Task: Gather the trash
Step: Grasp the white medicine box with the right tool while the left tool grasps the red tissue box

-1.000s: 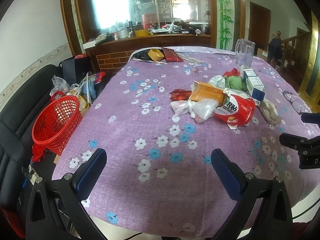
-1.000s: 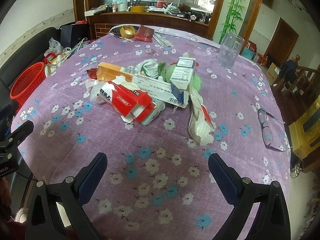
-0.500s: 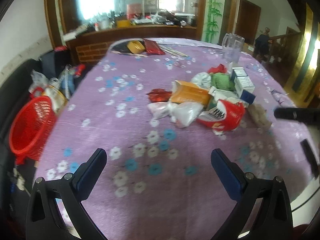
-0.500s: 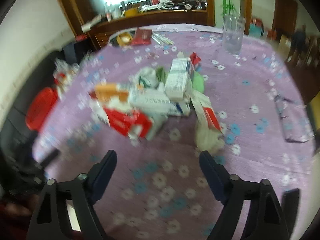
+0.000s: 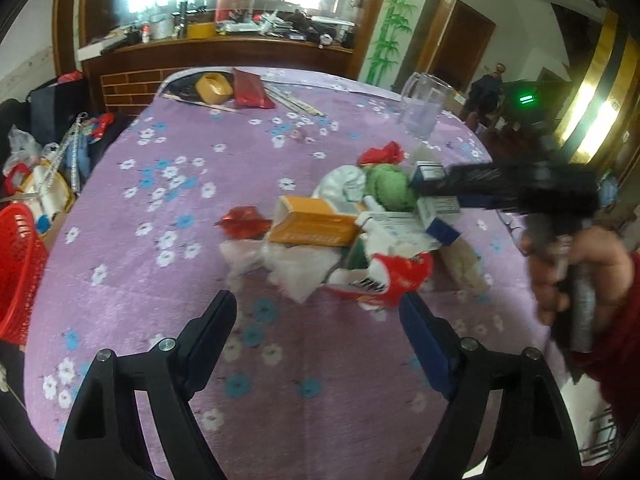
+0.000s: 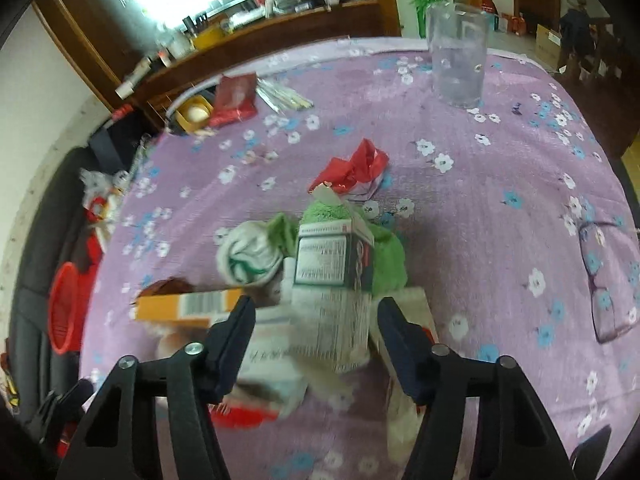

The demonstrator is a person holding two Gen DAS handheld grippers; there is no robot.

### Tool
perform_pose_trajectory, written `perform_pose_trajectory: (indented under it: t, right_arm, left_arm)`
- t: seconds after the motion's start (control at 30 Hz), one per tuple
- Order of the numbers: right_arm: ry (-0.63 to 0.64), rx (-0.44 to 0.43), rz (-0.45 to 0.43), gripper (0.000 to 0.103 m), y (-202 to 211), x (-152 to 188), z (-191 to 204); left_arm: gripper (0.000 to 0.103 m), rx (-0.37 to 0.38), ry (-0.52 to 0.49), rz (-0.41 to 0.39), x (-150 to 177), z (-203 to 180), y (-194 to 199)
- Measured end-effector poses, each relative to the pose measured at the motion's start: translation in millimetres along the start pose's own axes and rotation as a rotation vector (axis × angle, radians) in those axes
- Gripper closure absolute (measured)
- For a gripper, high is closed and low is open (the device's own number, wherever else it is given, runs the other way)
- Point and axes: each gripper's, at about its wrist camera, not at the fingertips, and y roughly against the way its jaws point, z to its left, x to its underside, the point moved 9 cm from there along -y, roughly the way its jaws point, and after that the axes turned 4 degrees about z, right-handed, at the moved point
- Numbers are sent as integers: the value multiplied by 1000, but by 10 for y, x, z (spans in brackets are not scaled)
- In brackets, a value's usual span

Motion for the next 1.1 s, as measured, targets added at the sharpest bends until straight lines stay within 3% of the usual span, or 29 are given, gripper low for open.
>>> perform_pose_trajectory:
  t: [0.03,0.1,0.27,0.53,0.63,0.67,0.7,0.9,1.1]
  right_arm:
    - [3,21,19,57,-81,-9,-26]
    - [-19,33,76,66,-229,30,-90]
    - [-29,13,6,66,20,146,-181]
    - [-26,-1,-78,66,627,489,-285]
    - [-40,-4,-82,66,746,643,-353]
    - [-42,-5,-81,66,775,693,-369]
    - [-44,-5,-82,66,796,728,-383]
    - [-30,-16,-86,66,899,926,-333]
    - [33,-39,-96,66,915,1023,-6]
  left_arm:
    - [20,10,-2,12,-15,-33,-29]
    - [20,32,-3,35,-61,-103,-105]
    - [20,73,-41,82,-148,-345,-324]
    - [21,10,-246,140,-98,-688,-804]
    - [43,-20,-287,159,-28,-692,-937]
    - [46,-25,-289,161,-16,-682,-960]
    - [50,-22,-288,155,-10,-677,-959]
    - [51,13,-254,82,-11,-659,-728]
    - [51,15,-198,7,28,-553,-335]
